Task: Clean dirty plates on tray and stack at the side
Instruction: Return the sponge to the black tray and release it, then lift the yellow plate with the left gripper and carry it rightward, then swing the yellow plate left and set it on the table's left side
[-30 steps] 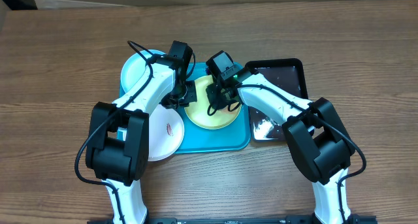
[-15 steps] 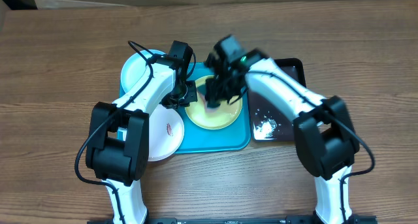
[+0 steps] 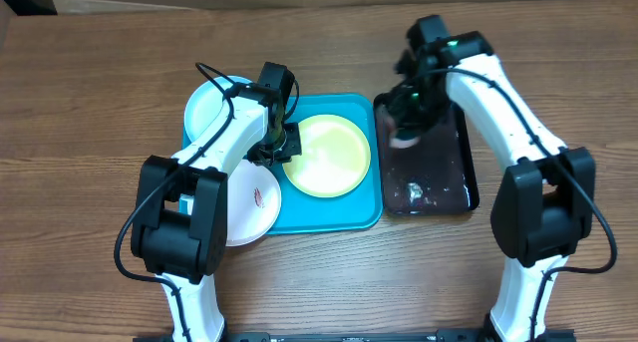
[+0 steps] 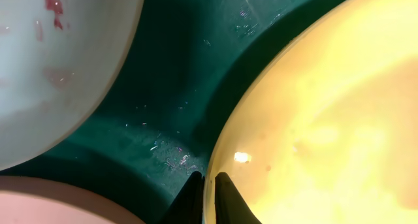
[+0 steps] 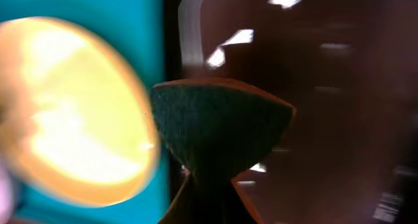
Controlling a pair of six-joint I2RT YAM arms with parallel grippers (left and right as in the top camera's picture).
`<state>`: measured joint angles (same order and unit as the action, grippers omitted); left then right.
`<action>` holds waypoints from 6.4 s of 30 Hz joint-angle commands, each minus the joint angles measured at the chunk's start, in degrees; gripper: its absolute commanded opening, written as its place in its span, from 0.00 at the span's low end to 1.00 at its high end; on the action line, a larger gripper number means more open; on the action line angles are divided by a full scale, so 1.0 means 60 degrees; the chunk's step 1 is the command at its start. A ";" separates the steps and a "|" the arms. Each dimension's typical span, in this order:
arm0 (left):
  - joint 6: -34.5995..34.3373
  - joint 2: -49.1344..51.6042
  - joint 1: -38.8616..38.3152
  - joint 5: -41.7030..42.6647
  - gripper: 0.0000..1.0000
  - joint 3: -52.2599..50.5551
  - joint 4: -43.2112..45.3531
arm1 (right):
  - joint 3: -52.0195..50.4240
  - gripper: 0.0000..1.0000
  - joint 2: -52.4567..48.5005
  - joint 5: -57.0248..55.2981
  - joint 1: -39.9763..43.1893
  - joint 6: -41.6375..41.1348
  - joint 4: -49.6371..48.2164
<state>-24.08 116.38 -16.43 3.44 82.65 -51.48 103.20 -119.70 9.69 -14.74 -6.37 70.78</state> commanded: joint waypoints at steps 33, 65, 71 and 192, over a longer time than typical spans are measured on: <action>-0.0361 0.0109 -0.0091 0.0095 0.39 -0.0401 0.0627 | 0.0051 0.71 0.0288 -0.2189 0.2397 -0.1275 -0.0816; 0.0484 0.0102 0.0135 -0.0674 0.04 0.3767 -0.1388 | -0.0011 1.00 0.0288 -0.1993 0.4069 -0.1264 -0.0820; 0.0590 0.0102 -0.0408 -0.0725 0.04 0.4419 -0.1279 | -0.0011 1.00 0.0288 -0.1993 0.4069 -0.1264 -0.0820; -0.0280 0.0106 0.9125 -0.0160 0.04 0.3534 -0.0845 | -0.0011 1.00 0.0288 -0.1993 0.4069 -0.1264 -0.0820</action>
<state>-25.41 117.27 39.35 6.39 107.59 -58.65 102.65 -119.42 -2.72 9.39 -13.69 66.02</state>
